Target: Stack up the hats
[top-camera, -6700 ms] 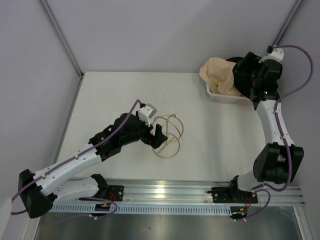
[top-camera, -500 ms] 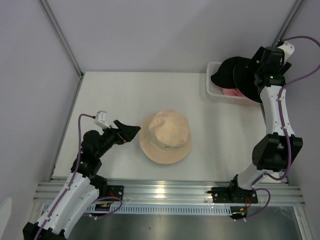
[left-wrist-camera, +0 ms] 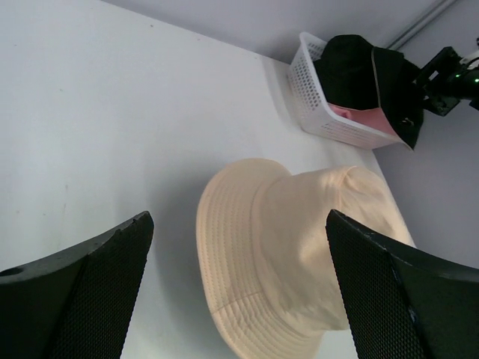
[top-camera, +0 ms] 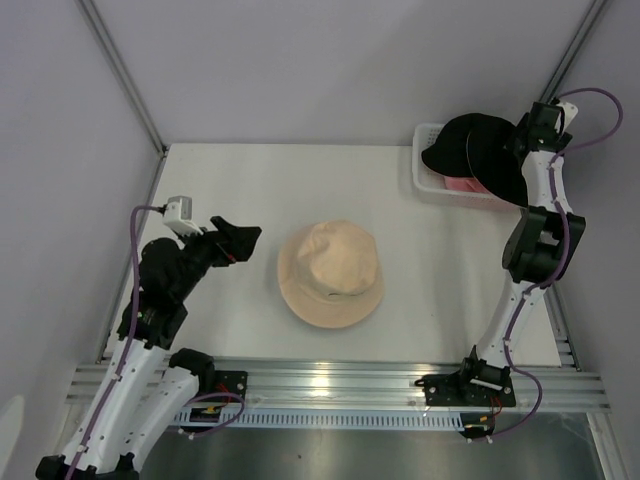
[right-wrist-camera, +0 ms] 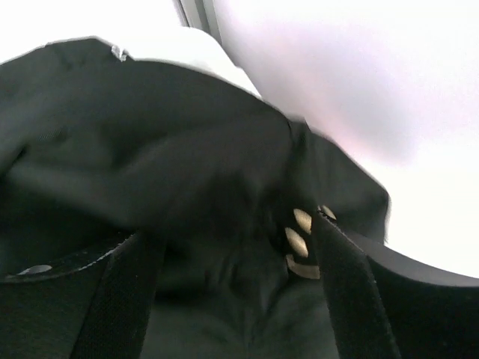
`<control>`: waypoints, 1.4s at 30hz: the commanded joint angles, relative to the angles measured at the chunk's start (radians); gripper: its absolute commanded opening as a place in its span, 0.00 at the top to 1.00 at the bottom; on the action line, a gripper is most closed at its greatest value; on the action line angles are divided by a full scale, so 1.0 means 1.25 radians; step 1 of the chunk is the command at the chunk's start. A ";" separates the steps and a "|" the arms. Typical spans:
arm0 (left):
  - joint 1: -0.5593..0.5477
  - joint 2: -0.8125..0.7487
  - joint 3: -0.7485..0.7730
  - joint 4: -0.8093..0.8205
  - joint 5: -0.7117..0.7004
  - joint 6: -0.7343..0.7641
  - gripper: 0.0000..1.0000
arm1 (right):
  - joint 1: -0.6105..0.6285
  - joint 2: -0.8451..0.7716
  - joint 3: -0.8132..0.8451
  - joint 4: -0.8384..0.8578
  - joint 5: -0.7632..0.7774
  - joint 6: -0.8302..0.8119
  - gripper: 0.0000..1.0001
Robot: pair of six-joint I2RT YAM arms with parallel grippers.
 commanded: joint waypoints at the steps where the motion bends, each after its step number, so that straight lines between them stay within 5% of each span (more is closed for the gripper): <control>1: 0.021 0.044 0.029 0.031 -0.027 0.049 0.00 | 0.004 0.063 0.113 0.056 -0.014 -0.023 0.24; 10: 0.039 0.135 0.050 0.079 -0.012 0.036 0.00 | 0.002 0.189 0.199 0.083 -0.062 -0.035 0.39; 12: 0.042 0.145 0.057 0.079 -0.012 0.040 0.01 | 0.000 0.198 0.201 0.088 -0.071 -0.039 0.64; 13: 0.043 0.146 0.061 0.079 -0.012 0.043 0.01 | 0.000 0.198 0.199 0.086 -0.076 -0.039 0.84; 15: 0.044 0.145 0.070 0.078 -0.012 0.049 0.01 | -0.002 0.183 0.199 0.076 -0.078 -0.042 1.00; 20: 0.046 0.125 0.078 0.078 -0.007 0.065 0.00 | -0.002 0.075 0.181 0.027 -0.147 -0.052 1.00; 28: 0.042 0.151 0.180 0.078 0.103 0.088 0.01 | 0.053 -0.245 0.066 -0.039 -0.446 -0.012 1.00; 38: -0.005 0.278 0.275 0.307 0.310 -0.081 0.01 | 0.456 -0.322 0.145 -0.232 -0.404 -0.066 1.00; 42: -0.027 0.216 0.239 0.324 0.307 -0.099 0.00 | 0.623 -0.311 0.256 -0.329 -0.230 -0.125 1.00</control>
